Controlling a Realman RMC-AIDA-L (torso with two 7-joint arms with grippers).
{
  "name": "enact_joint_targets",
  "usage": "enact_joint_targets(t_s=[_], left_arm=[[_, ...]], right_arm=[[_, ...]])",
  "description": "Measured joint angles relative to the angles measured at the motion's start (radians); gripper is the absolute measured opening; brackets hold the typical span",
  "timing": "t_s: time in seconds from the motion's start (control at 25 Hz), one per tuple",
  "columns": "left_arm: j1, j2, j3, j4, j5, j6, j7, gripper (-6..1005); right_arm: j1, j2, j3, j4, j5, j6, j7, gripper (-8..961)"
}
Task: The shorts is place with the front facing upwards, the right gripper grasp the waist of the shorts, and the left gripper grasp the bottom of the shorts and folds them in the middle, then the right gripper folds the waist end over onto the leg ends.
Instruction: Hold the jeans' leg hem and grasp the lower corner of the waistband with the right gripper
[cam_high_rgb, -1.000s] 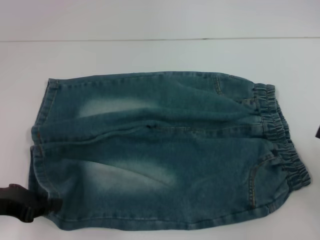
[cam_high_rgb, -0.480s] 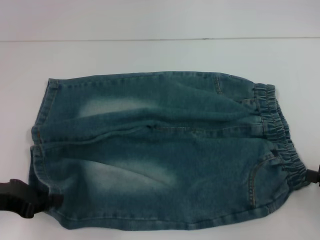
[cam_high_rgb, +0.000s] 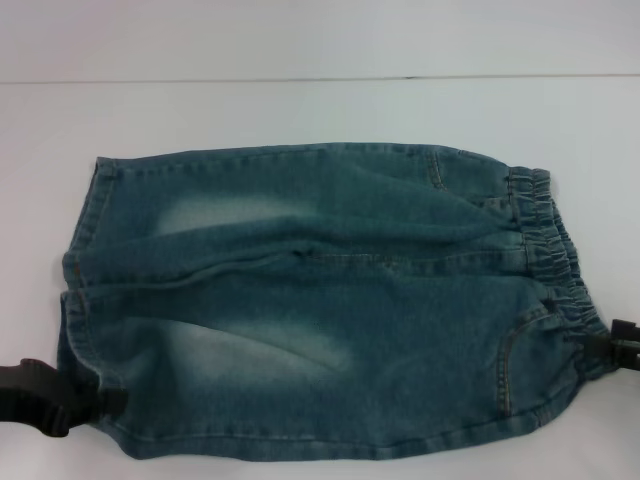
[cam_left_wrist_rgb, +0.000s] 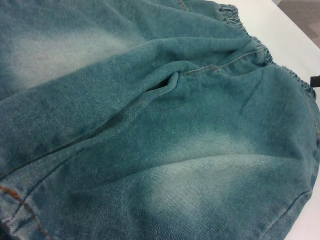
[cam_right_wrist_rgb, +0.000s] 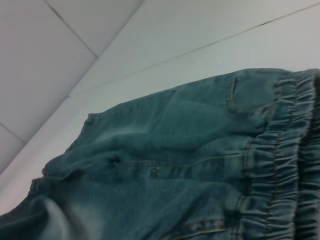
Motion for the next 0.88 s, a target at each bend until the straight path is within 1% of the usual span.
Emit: enact_joint_targets(t_s=[0.16,0.44,0.64,0.76,0.88], left_arm=[[0.000,0.000,0.000,0.004,0.000,0.003,0.000,2],[-0.001,0.000,0.001,0.006,0.002,0.003,0.000,2],[-0.001,0.000,0.002,0.006,0.001,0.003,0.000,3],[-0.001,0.000,0.002,0.005,0.001,0.003,0.000,2],[-0.001,0.000,0.002,0.004,0.000,0.003,0.000,3]], right_arm=[[0.007,0.002,-0.030,0.009,-0.001,0.004,0.003,905],[0.006,-0.002,-0.027,0.010,0.002,-0.017,0.005,904],[0.000,-0.012,-0.010,0.010,0.005,0.018,0.009,903],[0.002,-0.012,-0.009,0.010,0.004,0.039,0.009,903],[0.007,-0.007,-0.020,0.010,-0.001,0.056,0.009,903]])
